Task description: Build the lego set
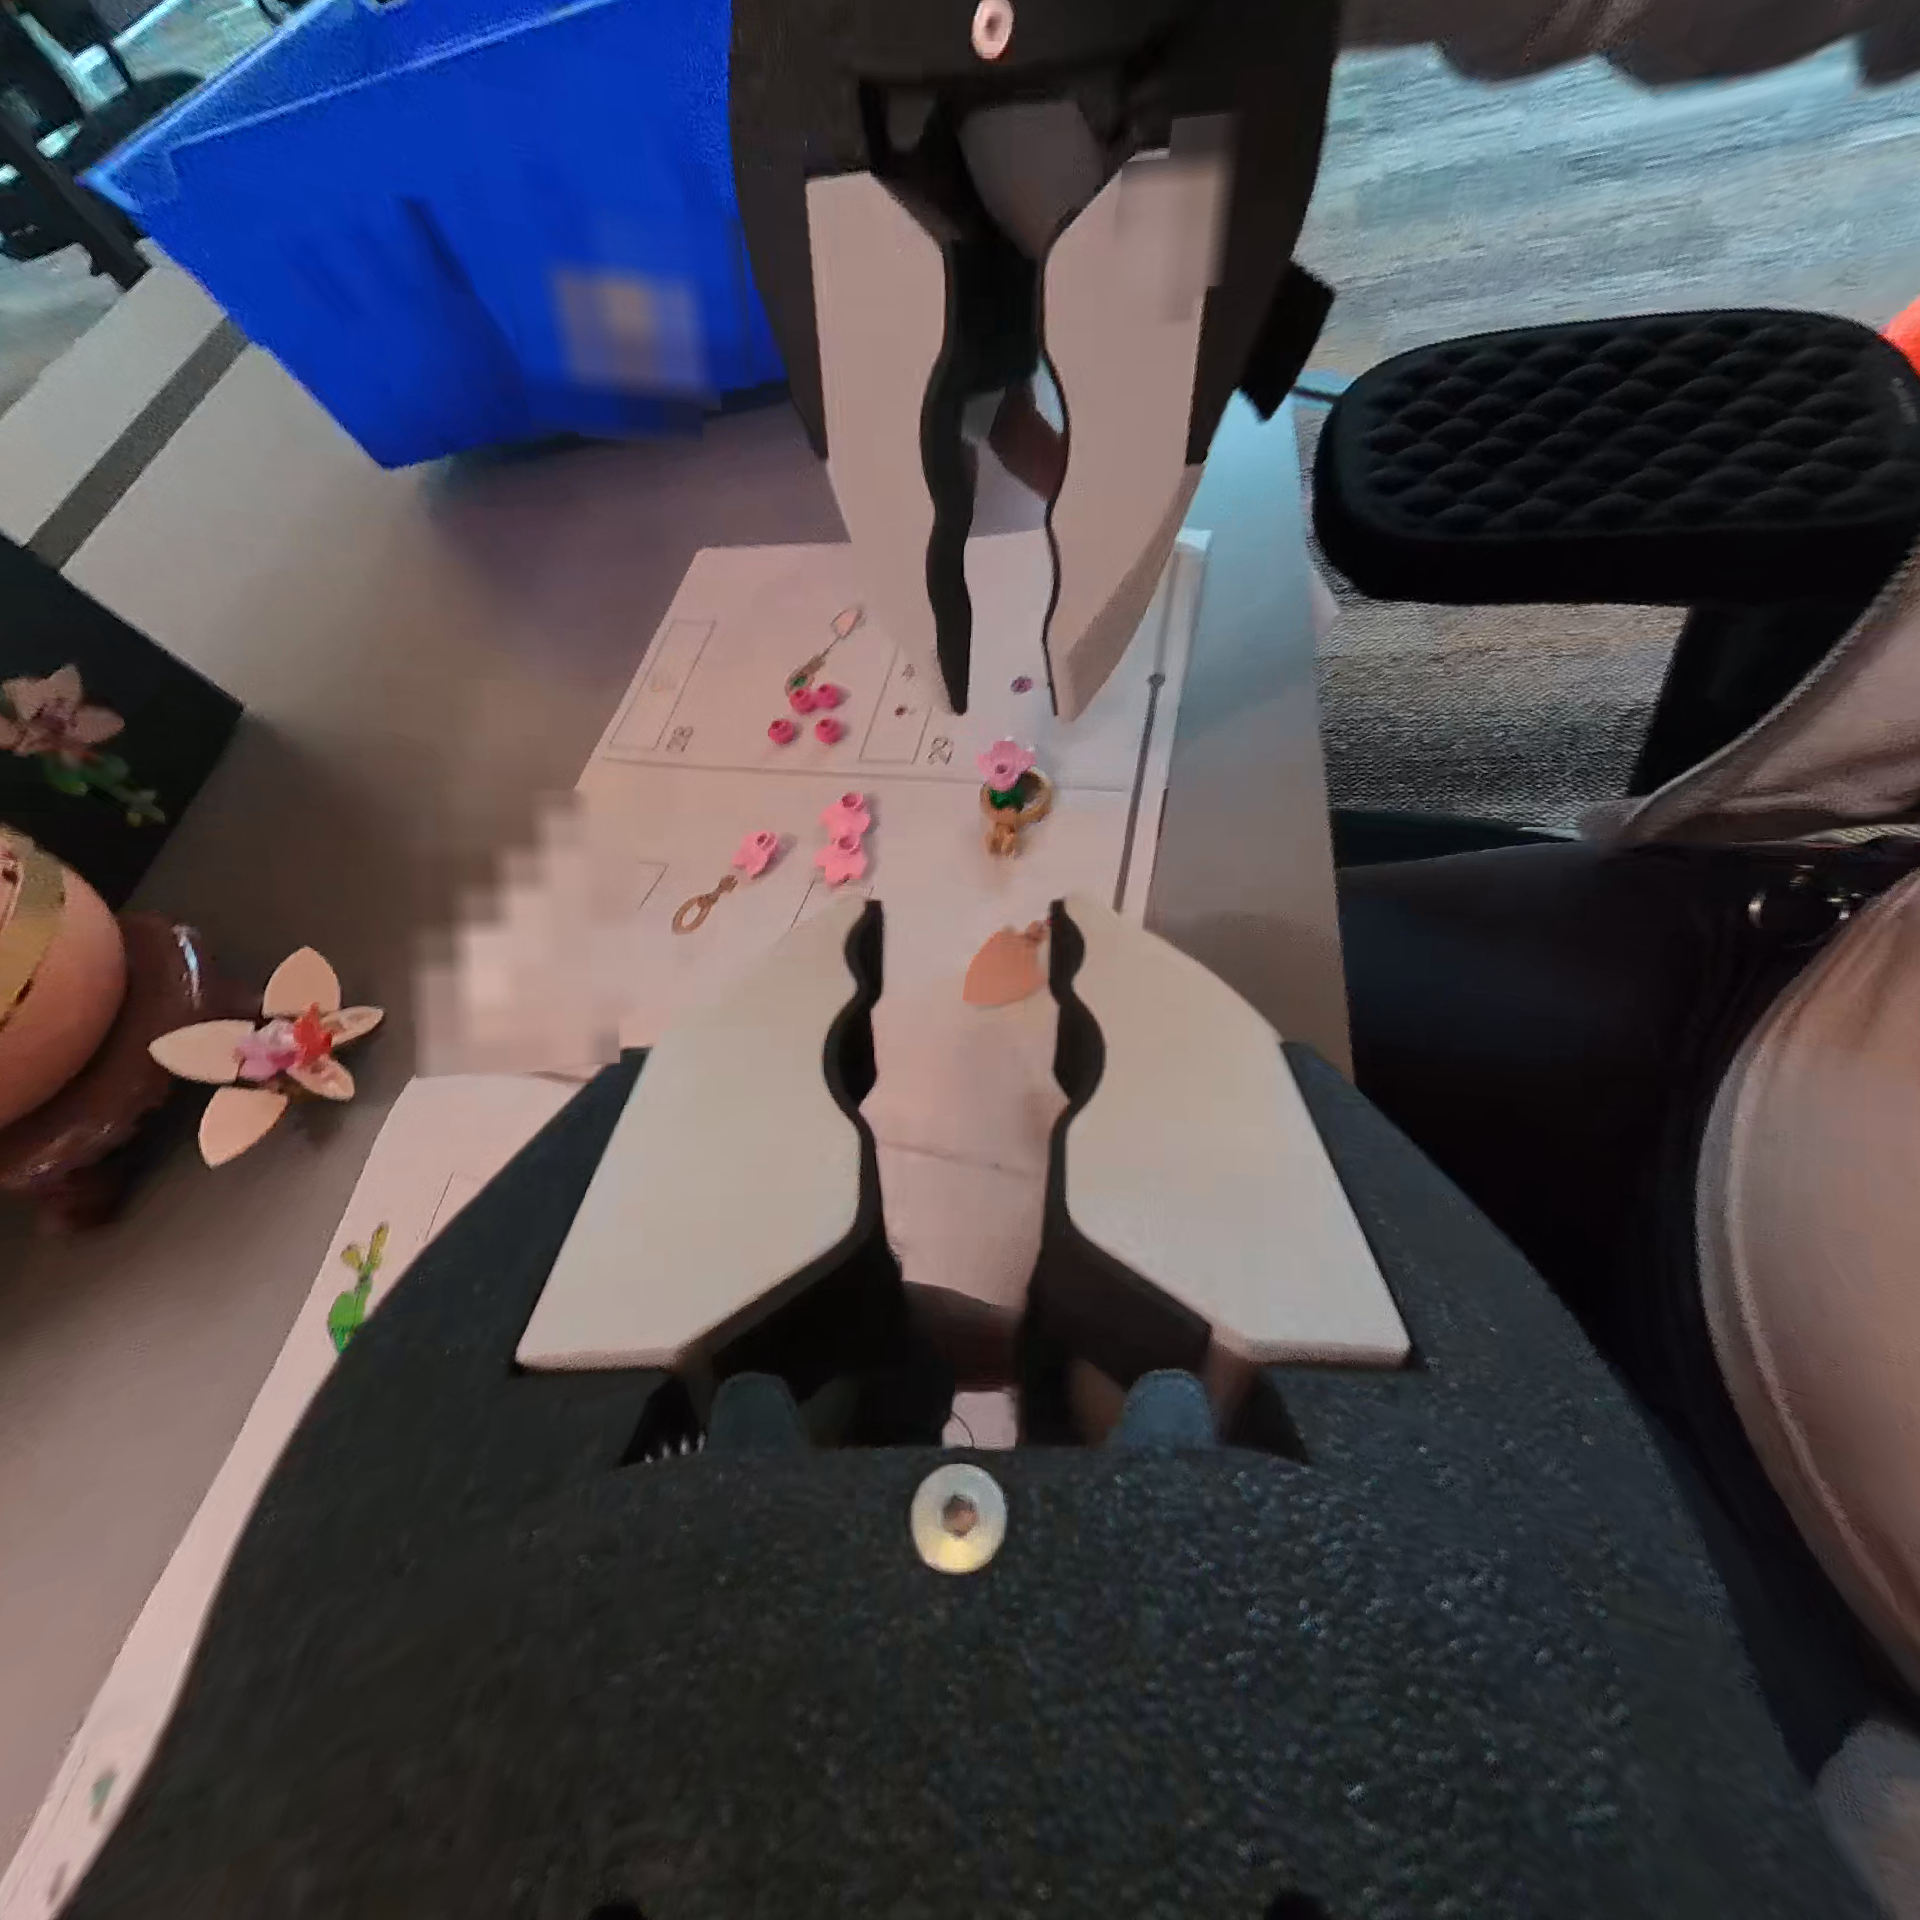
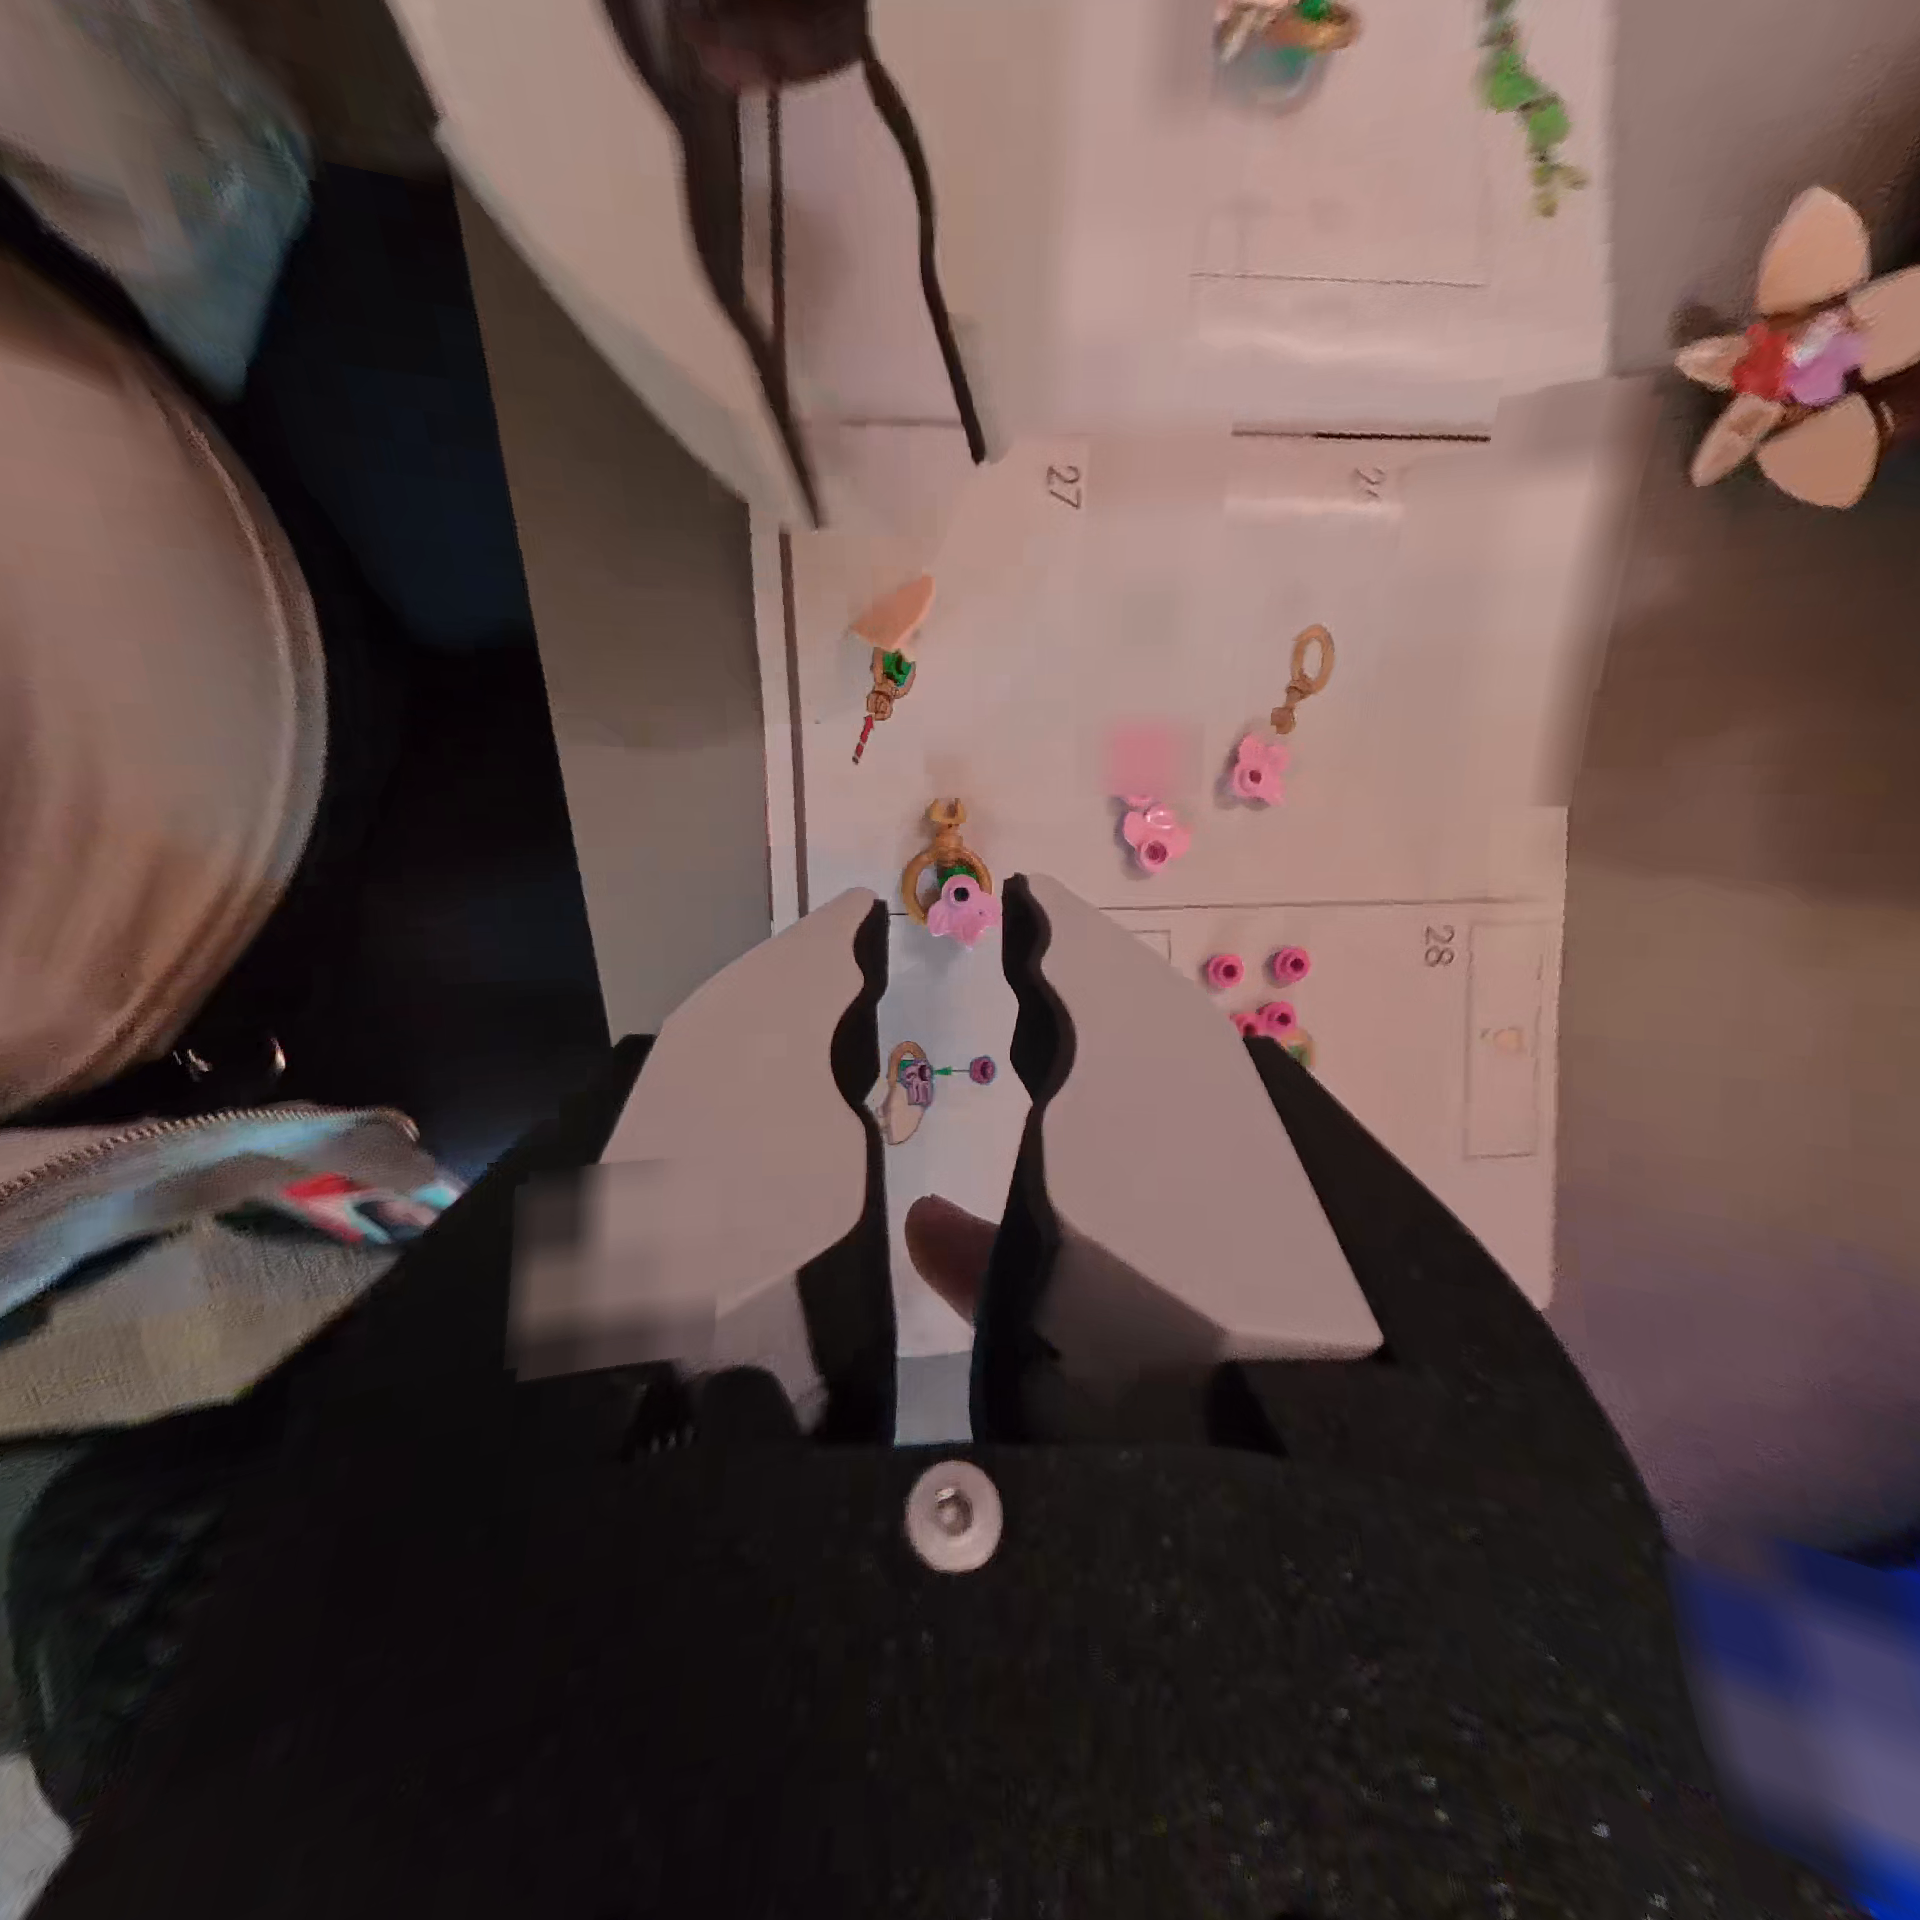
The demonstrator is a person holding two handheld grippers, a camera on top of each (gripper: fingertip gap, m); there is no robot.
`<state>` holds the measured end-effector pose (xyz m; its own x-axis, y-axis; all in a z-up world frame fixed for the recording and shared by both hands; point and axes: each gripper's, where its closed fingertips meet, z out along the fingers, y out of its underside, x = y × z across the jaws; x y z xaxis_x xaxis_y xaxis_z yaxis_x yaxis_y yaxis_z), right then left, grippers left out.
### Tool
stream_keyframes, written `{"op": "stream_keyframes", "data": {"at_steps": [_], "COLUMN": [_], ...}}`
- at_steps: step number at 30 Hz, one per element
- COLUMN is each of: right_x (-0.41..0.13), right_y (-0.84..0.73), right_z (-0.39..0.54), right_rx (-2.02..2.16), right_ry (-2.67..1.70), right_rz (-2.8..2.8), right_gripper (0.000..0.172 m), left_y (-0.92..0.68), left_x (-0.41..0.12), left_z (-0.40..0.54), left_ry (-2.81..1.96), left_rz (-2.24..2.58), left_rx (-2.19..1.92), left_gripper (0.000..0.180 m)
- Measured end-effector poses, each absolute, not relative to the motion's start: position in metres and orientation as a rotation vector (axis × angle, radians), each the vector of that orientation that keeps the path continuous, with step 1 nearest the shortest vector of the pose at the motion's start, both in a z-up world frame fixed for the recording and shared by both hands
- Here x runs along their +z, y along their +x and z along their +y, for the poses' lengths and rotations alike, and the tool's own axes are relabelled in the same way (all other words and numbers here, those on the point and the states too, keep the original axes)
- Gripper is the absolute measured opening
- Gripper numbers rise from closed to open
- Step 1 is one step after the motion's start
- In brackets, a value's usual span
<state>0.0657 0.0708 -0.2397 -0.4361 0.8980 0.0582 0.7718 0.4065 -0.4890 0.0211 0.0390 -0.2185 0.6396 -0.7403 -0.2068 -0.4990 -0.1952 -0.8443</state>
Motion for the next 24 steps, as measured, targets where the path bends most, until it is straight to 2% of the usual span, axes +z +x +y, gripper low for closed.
{"op": "stream_keyframes", "data": {"at_steps": [2,8,18,24], "right_x": [-0.242,-0.256,-0.259,-0.258], "right_y": [0.07,0.072,0.064,0.065], "right_z": [0.072,0.076,0.077,0.075], "right_rx": [0.699,0.809,0.873,0.865], "right_ry": [-1.489,-1.53,-1.49,-1.479], "right_rz": [-2.239,-2.091,-2.098,-2.098], "right_gripper": [0.02,0.025,0.019,0.017], "left_y": [0.027,0.038,0.057,0.06], "left_x": [-0.215,-0.229,-0.262,-0.263], "left_z": [0.04,0.06,0.064,0.064], "left_ry": [-1.839,-1.928,-2.037,-2.043], "left_rz": [1.024,1.183,1.332,1.306], "left_rx": [-0.315,-0.315,-0.365,-0.403], "left_gripper": [0.037,0.025,0.022,0.009]}}
